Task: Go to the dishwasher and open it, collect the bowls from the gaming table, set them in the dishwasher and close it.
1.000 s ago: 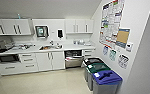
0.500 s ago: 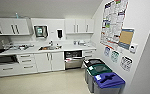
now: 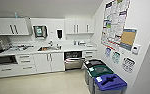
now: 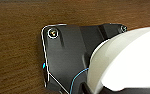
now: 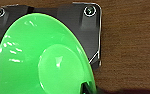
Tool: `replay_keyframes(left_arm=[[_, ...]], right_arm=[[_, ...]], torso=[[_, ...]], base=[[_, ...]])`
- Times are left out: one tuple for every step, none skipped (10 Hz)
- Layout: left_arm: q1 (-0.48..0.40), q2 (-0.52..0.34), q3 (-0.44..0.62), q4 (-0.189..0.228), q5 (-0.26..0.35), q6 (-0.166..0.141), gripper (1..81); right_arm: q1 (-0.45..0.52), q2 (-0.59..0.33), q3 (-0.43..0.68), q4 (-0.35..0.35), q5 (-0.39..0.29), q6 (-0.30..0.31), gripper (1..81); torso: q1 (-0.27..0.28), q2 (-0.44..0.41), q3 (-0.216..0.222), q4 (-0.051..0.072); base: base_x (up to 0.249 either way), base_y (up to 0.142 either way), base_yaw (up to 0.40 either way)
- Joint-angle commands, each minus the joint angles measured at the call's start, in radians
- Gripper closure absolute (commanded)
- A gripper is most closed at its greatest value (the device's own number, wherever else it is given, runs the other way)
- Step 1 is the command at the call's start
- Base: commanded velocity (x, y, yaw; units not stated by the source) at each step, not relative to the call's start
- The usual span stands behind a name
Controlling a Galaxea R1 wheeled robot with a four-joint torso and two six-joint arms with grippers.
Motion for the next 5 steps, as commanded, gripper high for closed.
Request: replay_keyframes(left_arm=[[-0.045,-0.022,-0.013,-0.001,0.015,0.003,81.1],[-0.045,-0.02,-0.013,-0.001,0.015,0.003,81.1],[-0.045,-0.022,-0.013,-0.001,0.015,0.003,81.1],[-0.045,-0.022,-0.013,-0.001,0.015,0.003,81.1],[-0.045,-0.022,-0.013,-0.001,0.015,0.003,81.1]], right_arm=[[0.041,-0.015,-0.007,-0.004,-0.039,0.001,81.1],[0.041,-0.015,-0.007,-0.004,-0.039,0.001,81.1],[0.041,-0.017,-0.008,-0.004,-0.039,0.001,81.1],[0.04,-0.017,-0.007,-0.004,-0.039,0.001,81.1],[0.04,-0.017,-0.007,-0.004,-0.039,0.001,81.1]], torso=[[0.0,0.0,0.0,0.0],[0.0,0.0,0.0,0.0],[0.0,0.0,0.0,0.0],[0.0,0.0,0.0,0.0],[0.0,0.0,0.0,0.0]], base=[[0.081,0.0,0.0],[0.081,0.0,0.0],[0.085,0.0,0.0],[0.088,0.0,0.0],[0.109,0.0,0.0]])
